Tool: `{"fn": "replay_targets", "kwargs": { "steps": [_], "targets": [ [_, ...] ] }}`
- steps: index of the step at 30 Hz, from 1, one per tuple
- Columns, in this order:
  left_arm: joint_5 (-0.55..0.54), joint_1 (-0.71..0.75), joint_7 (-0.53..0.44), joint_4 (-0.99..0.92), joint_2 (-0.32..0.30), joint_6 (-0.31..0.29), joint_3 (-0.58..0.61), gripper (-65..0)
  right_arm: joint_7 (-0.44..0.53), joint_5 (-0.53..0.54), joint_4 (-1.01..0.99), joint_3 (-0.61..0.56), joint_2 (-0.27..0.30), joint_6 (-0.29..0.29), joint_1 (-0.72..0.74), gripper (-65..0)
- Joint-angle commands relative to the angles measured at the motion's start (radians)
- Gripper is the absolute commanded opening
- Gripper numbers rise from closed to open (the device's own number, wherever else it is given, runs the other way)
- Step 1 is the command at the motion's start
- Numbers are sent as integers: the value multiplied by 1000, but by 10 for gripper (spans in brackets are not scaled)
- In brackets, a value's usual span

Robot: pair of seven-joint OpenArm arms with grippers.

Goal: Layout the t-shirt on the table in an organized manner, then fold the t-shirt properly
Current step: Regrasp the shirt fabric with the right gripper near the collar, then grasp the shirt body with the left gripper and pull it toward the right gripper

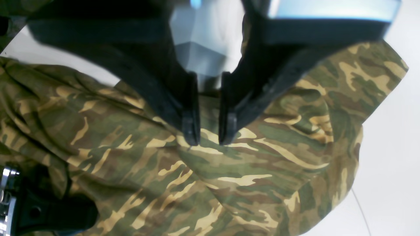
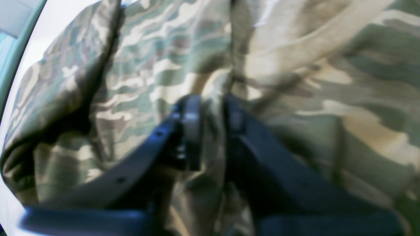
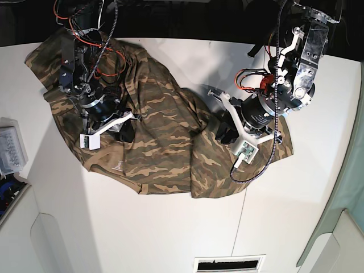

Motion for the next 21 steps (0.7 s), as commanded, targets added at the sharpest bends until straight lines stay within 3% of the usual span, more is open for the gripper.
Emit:
{"fn": "replay_targets", "kwargs": {
  "steps": [1,4,8,12,16,21],
  "targets": [
    [-6,-11,-21,16,-5,-3,-4,-511,16,16,18,-9,-1,17,15,-623],
    [-6,-11,-21,16,-5,-3,-4,-511,17,21,18,-29,-1,20,18,-650],
    [-6,-12,-37,16,-5,-2,-9,-512,16,93,19,-66,-7,99,22,-650],
    [-12,-25,-51,16,-5,-2,-80,-512,7,130,53,-145,-39,105,21,-650],
    [-29,-40,-51,16,-6,5,-180,-512,-90,132,133,-289,-92,116,13,-650],
    [-41,-45,-54,16,-20,5,-222,-511,-142,128,190,-533,-103,113,-6,-650]
  ]
}}
